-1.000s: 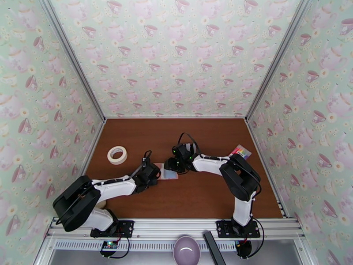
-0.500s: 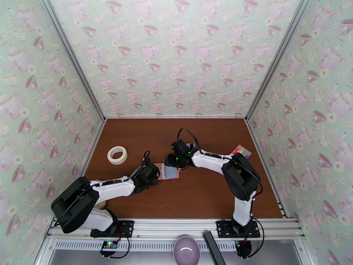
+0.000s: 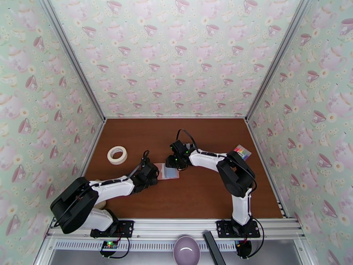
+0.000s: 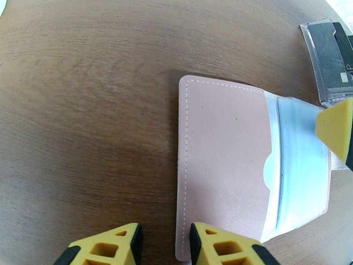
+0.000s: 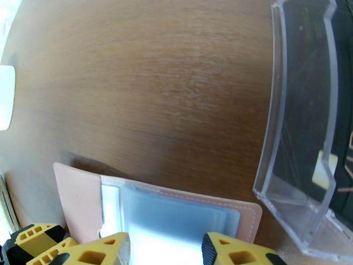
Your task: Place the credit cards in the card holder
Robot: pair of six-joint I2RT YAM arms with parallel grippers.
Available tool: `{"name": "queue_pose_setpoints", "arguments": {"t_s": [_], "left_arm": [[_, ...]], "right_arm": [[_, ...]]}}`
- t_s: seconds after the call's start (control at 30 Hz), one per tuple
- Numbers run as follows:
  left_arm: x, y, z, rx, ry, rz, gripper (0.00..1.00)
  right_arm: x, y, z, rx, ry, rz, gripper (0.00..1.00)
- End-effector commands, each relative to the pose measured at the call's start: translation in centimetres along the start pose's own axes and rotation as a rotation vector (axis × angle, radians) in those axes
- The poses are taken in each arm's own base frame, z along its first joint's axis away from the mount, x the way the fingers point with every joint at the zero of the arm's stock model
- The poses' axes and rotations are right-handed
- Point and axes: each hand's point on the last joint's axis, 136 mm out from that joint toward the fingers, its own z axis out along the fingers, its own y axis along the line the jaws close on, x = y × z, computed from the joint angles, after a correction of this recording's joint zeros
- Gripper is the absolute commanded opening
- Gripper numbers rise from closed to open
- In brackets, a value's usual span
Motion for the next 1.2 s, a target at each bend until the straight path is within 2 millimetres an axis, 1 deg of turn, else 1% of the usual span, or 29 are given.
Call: {"name": "queue_pose_setpoints", "arguments": {"t_s": [0.0, 0.1, 0.3, 0.43, 0.73, 0.9, 0.97, 1.03, 1.1, 1.17], "left_arm": [[2.6, 1.4, 0.9, -0.029, 0.107, 0.0, 0.36], [2.7, 1.4, 1.2, -0.026, 0.117, -0.008, 0.36], [2.5, 1.5, 1.4, -0.021, 0.118, -0.018, 0.36], [2.4, 1.4, 1.4, -0.011, 0.118, -0.016, 0.36], [1.9, 1.6, 1.6, -0.002, 0.122, -0.019, 0.36], [1.5, 1.3, 1.3, 0.024, 0.109, -0.007, 0.36], [1.2, 0.9, 1.0, 0.047, 0.099, -0.004, 0.38], [1.0, 0.7, 0.6, 0.067, 0.085, -0.004, 0.44], [0.8, 0.5, 0.0, 0.091, 0.072, 0.0, 0.51], [0.5, 0.3, -0.7, 0.115, 0.053, 0.005, 0.56]], "right_arm": [[0.1, 0.1, 0.5, -0.004, 0.017, -0.009, 0.49], [0.4, 0.5, 0.6, -0.008, 0.022, -0.017, 0.49], [1.0, 0.7, 1.1, -0.006, 0.038, -0.02, 0.48], [1.6, 1.4, 1.4, -0.02, 0.051, -0.024, 0.48], [2.1, 2.4, 1.4, -0.067, 0.056, -0.005, 0.48], [2.4, 4.1, 1.5, -0.174, 0.073, 0.037, 0.48], [2.6, 4.9, 1.7, -0.224, 0.083, 0.064, 0.48], [2.8, 5.1, 1.9, -0.25, 0.09, 0.085, 0.48], [2.9, 5.0, 2.1, -0.256, 0.091, 0.105, 0.48], [2.9, 4.7, 2.2, -0.269, 0.088, 0.133, 0.47]]}}
